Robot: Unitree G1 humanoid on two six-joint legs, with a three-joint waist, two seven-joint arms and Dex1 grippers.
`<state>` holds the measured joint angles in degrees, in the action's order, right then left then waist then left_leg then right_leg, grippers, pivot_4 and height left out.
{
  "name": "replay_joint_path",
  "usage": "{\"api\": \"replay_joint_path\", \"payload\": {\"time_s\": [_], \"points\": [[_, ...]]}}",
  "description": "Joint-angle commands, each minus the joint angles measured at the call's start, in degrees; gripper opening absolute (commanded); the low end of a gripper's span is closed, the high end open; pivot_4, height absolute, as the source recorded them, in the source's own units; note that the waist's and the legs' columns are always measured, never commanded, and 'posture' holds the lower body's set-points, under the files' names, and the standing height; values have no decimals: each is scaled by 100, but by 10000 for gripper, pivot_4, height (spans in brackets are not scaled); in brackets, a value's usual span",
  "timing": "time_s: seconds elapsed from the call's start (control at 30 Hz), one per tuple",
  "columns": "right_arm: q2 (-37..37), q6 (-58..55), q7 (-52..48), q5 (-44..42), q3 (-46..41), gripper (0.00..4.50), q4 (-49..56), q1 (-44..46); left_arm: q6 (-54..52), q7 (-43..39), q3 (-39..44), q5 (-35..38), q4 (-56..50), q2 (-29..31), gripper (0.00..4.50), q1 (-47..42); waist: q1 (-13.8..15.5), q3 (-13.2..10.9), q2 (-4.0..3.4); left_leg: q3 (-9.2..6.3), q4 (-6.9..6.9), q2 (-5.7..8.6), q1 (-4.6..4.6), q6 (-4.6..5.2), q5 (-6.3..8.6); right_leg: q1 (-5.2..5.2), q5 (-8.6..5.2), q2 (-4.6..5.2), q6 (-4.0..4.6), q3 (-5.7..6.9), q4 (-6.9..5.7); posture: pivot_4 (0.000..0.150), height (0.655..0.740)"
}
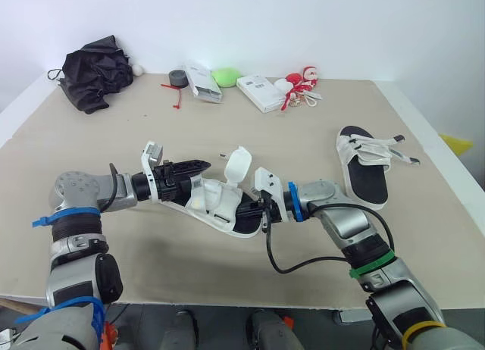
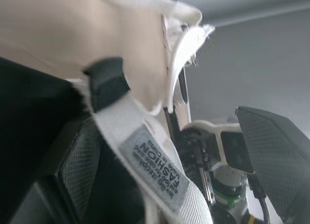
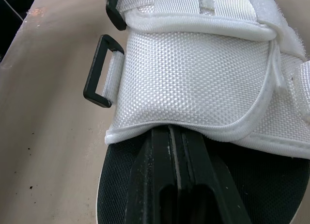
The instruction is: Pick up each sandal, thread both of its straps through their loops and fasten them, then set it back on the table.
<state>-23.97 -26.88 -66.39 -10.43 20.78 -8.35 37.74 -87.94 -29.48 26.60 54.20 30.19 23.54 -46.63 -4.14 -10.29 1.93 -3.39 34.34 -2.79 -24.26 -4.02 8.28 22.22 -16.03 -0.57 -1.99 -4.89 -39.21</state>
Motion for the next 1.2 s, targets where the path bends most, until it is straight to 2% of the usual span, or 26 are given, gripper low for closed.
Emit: {"api": "replay_joint_path", "payload": {"time_s": [0.03,0.4,0.6,0.7,0.9,0.97,1.2], "points": [[-24,-151,18,202,260,0,-180,-174,82,-19,43,-52,-105,22,44050,-55,0,0,0,0,0,0,0,0,0,0,0,0,0,0,0,1500,7380],[-60,-140,-22,185,264,0,-177,-176,402,-31,223,-238,138,323,44050,-65,-4,0,0,0,0,0,1,0,0,1,1,0,1,0,0,1500,7380],[-40,-139,-30,181,272,0,-191,-152,501,-47,210,-178,35,174,44050,-81,-4,0,0,0,0,0,0,-1,0,0,0,0,1,0,1,1500,7380],[-48,-137,-35,178,267,0,-189,-156,462,-65,219,-117,-21,92,37176,-84,-4,0,0,-1,0,0,0,-1,0,0,0,0,1,1,1,1500,7380],[-72,-158,-24,175,249,0,-166,-179,352,-148,158,-114,-56,66,7697,-77,-4,0,0,0,-5,0,-2,-1,0,5,-1,0,1,0,2,1500,7380],[-70,-168,-17,174,246,0,-160,-181,353,-156,142,-121,-83,35,933,-75,-4,0,0,0,-5,0,-3,-2,0,5,-1,0,0,0,3,1500,7380],[-63,-166,-20,167,249,0,-161,-183,426,-209,138,-137,-165,63,933,-93,-4,0,0,0,-5,0,-3,-2,0,5,-1,0,0,0,3,1500,7380]]}}
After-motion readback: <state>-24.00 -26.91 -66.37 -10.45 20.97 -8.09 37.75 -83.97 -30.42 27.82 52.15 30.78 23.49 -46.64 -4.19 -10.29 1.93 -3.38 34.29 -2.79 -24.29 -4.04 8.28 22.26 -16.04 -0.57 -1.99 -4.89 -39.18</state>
